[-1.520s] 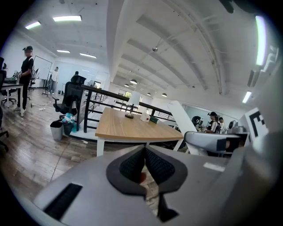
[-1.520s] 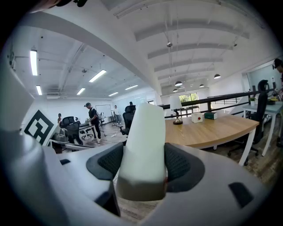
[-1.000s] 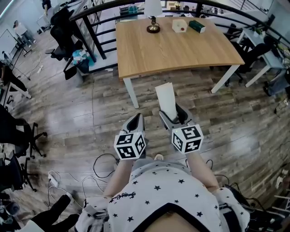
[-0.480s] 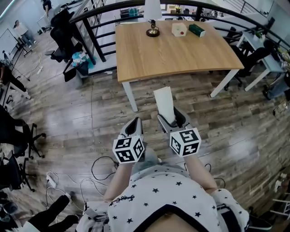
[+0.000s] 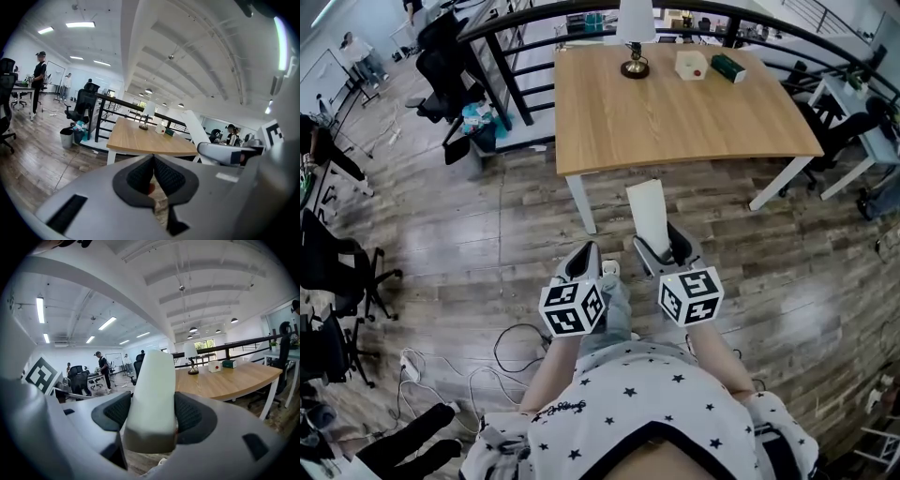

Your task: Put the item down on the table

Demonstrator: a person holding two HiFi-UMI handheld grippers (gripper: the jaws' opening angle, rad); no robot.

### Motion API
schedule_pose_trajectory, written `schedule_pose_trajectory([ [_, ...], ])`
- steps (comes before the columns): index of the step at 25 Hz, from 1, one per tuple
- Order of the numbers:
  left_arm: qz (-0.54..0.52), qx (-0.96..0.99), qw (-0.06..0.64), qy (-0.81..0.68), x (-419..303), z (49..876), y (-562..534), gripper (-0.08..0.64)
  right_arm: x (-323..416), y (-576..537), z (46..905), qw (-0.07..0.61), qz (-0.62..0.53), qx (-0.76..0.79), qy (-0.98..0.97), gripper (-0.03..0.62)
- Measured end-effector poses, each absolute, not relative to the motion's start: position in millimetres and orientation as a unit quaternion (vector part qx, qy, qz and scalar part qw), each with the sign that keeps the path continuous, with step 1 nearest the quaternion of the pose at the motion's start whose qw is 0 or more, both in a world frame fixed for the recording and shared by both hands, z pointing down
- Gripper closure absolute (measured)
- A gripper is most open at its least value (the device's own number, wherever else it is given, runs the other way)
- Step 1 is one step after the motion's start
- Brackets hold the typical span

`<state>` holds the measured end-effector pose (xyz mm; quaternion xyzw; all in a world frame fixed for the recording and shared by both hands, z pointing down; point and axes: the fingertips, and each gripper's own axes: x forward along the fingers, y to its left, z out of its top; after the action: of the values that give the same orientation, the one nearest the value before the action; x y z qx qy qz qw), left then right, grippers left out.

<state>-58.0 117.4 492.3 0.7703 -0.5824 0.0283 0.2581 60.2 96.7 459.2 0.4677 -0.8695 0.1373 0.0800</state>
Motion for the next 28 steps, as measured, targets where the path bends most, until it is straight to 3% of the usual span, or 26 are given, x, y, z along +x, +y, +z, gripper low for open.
schedule_pose_trajectory([
  [28,0.053,0.824,0.255,-0.503,-68,483,-201,0.548,34,-198,447,0.079,0.141,0.524,-0.836,0.305],
])
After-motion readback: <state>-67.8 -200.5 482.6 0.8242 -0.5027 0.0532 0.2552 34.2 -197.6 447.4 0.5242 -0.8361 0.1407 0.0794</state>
